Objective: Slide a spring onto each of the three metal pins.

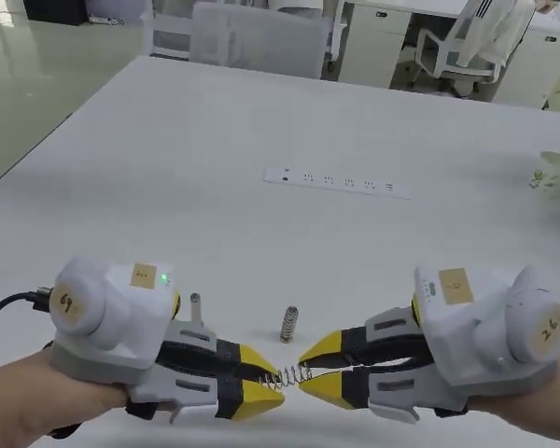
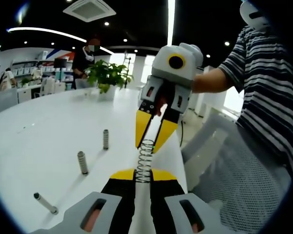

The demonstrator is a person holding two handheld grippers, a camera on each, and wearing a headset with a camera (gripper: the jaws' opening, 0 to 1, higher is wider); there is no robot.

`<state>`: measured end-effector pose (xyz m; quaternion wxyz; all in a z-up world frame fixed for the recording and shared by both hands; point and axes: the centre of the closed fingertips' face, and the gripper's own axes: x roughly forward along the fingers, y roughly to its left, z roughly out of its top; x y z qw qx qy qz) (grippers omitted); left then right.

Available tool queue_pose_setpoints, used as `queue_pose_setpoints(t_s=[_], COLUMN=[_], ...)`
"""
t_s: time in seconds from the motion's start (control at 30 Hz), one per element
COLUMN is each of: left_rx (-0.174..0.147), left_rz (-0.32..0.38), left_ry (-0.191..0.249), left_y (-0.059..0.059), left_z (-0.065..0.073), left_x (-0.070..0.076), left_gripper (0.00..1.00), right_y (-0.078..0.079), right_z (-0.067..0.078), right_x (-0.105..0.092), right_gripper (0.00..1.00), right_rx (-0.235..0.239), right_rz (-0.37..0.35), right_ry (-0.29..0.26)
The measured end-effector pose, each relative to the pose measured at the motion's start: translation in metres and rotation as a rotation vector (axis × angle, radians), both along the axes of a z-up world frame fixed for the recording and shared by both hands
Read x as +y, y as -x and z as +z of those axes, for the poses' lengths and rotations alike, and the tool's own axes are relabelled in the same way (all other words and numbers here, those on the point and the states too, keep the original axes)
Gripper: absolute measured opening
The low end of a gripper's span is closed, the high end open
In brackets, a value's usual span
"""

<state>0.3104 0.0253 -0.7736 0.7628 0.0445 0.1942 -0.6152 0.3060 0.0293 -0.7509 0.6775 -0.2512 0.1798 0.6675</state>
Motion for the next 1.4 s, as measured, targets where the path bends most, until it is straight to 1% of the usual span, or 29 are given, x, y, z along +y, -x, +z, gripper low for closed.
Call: queue_pose_setpoints(t_s=[0.07, 0.23, 0.3, 0.33, 0.4, 0.47, 0.63, 0.7, 0.8, 0.83, 0.87, 0.9, 0.97, 1.07, 1.17, 1.23, 1.3, 1.33, 1.4], left_rx=[-0.002, -0.016, -0.017, -0.017, -0.017, -0.020, -0.016, -0.015, -0.005, 0.004, 0.039, 0.043, 0.028, 0.032, 0.028, 0.022, 0.030, 0.024, 0.025], left_rz=[-0.002, -0.008, -0.005, -0.004, -0.001, 0.000, 0.003, 0.011, 0.022, 0.029, 0.049, 0.064, 0.063, 0.067, 0.071, 0.075, 0.080, 0.081, 0.084], left_ry=[-0.009, -0.047, -0.048, -0.044, -0.038, -0.043, -0.040, -0.038, -0.038, -0.039, -0.040, -0.030, -0.019, -0.003, -0.008, -0.011, -0.006, -0.010, -0.012], left_y=[0.001, 0.000, 0.000, -0.001, -0.002, -0.002, -0.003, -0.004, -0.004, -0.004, -0.005, -0.007, -0.008, -0.007, -0.006, -0.006, -0.006, -0.006, -0.006], left_z=[-0.001, -0.007, -0.006, -0.006, -0.004, -0.005, -0.003, -0.003, -0.003, -0.004, -0.006, -0.005, -0.002, 0.000, -0.001, -0.001, 0.000, 0.000, -0.001], left_x=[-0.001, 0.000, 0.000, 0.000, 0.000, -0.001, -0.003, -0.003, -0.002, -0.001, 0.000, 0.000, 0.000, 0.000, 0.002, 0.004, 0.004, 0.004, 0.005], left_gripper=[0.02, 0.02, 0.02, 0.02, 0.03, 0.03, 0.03, 0.03, 0.03, 0.04, 0.04, 0.05, 0.05, 0.07, 0.11, 0.11, 0.12, 0.12, 0.14], right_y=[0.003, 0.004, 0.004, 0.004, 0.003, 0.004, 0.003, 0.002, 0.003, 0.003, 0.003, 0.003, 0.001, 0.001, 0.000, -0.001, -0.001, 0.000, 0.000], right_z=[0.005, 0.006, 0.009, 0.013, 0.015, 0.015, 0.016, 0.016, 0.016, 0.016, 0.016, 0.016, 0.016, 0.017, 0.018, 0.018, 0.017, 0.017, 0.016], right_x=[0.006, 0.016, 0.020, 0.024, 0.027, 0.031, 0.036, 0.037, 0.036, 0.035, 0.035, 0.035, 0.034, 0.035, 0.035, 0.035, 0.034, 0.034, 0.034], right_gripper=[0.07, 0.07, 0.07, 0.07, 0.07, 0.07, 0.07, 0.07, 0.07, 0.07, 0.07, 0.07, 0.07, 0.07, 0.07, 0.07, 0.07, 0.07, 0.07], right_rx=[0.014, 0.005, 0.006, 0.015, 0.006, -0.012, -0.025, -0.034, -0.055, -0.060, -0.062, -0.060, -0.068, -0.068, -0.073, -0.075, -0.081, -0.080, -0.080], right_rz=[0.010, 0.024, 0.020, 0.014, 0.009, 0.018, 0.013, 0.010, 0.021, 0.025, 0.026, 0.028, 0.030, 0.028, 0.027, 0.028, 0.029, 0.031, 0.030], right_ry=[-0.023, -0.029, -0.045, -0.072, -0.075, -0.070, -0.083, -0.085, -0.084, -0.081, -0.079, -0.078, -0.076, -0.076, -0.075, -0.073, -0.068, -0.066, -0.065])
